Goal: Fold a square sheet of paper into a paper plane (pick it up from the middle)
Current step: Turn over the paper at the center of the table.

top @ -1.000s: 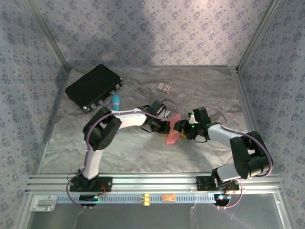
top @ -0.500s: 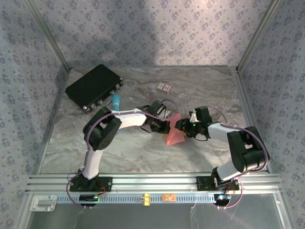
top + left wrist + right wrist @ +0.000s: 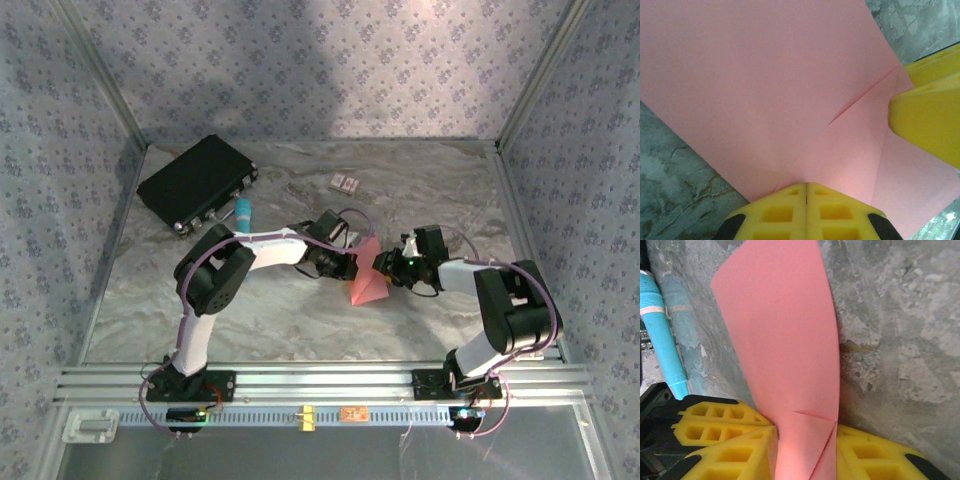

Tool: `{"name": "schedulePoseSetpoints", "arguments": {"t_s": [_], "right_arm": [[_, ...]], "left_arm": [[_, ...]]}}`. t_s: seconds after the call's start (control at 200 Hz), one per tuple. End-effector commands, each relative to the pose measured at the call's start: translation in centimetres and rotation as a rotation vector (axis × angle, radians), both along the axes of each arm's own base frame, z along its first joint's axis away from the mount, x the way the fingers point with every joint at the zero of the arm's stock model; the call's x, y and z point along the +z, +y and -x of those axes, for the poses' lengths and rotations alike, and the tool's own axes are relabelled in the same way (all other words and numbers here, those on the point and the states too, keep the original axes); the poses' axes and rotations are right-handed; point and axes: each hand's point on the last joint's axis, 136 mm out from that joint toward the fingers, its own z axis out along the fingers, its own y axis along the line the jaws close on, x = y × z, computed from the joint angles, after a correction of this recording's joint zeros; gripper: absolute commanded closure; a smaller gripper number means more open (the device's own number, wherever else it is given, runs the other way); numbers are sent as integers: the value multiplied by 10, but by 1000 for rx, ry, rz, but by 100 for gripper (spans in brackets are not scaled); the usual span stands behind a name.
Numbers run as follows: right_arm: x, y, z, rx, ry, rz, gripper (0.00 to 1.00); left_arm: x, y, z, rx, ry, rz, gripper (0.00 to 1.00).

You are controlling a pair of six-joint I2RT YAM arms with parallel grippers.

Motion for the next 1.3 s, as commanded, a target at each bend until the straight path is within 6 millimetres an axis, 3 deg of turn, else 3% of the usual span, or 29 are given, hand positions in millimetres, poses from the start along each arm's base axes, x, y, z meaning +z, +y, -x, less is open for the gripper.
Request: {"name": "schedulePoseSetpoints", "arguments": {"t_s": [0.0,0.545,0.725,0.969,1.294], "right_arm": [[-2,0,0,1,-2,-18,70],[-2,-4,-3,-1,-25,-48,88],[7,-6,-3,8,-51,-33,92],[23,-13,-2,24,-93,45,93],[54,-22,5,88,-161,278,94]], "left_arm": [[4,1,7,-7,6,2,95],[23,-3,6,-5,-14,47,90],[43,2,1,29,-66,55,81],[61,34,-8,128,-155,12,67],[65,93,-30,309,-231,-137,64]]}}
